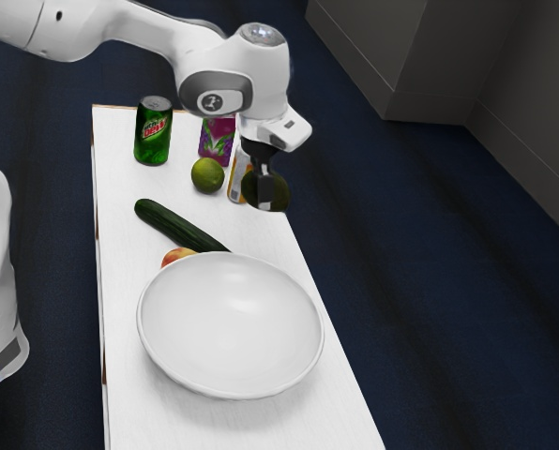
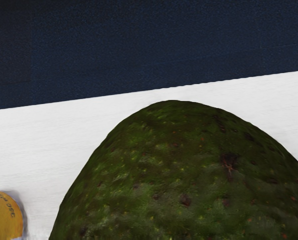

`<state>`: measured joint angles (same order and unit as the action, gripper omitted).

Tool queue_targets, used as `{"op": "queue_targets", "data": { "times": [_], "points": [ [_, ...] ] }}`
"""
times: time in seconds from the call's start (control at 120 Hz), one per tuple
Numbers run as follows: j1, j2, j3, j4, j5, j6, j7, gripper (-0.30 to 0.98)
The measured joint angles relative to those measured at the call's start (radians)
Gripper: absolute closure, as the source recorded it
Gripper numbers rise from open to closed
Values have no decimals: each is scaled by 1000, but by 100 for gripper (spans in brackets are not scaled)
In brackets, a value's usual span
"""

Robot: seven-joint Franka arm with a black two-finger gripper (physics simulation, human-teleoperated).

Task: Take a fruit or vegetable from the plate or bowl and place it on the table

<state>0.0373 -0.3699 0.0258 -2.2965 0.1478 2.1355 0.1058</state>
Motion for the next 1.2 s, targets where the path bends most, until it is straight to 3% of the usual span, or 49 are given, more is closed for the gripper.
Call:
{"op": "queue_targets", "data": {
  "times": [0.35, 0.633, 0.7, 0.75, 1.2],
  "points": [
    [-2, 5, 5, -70, -3, -35, 77, 35],
    [5, 13, 42, -57, 47, -13, 109, 37],
    [5, 15, 45, -57, 48, -7, 118, 15],
    [5, 15, 47, -57, 45, -4, 126, 9],
    [-2, 12, 51, -42, 36, 3, 187, 2]
  ]
}}
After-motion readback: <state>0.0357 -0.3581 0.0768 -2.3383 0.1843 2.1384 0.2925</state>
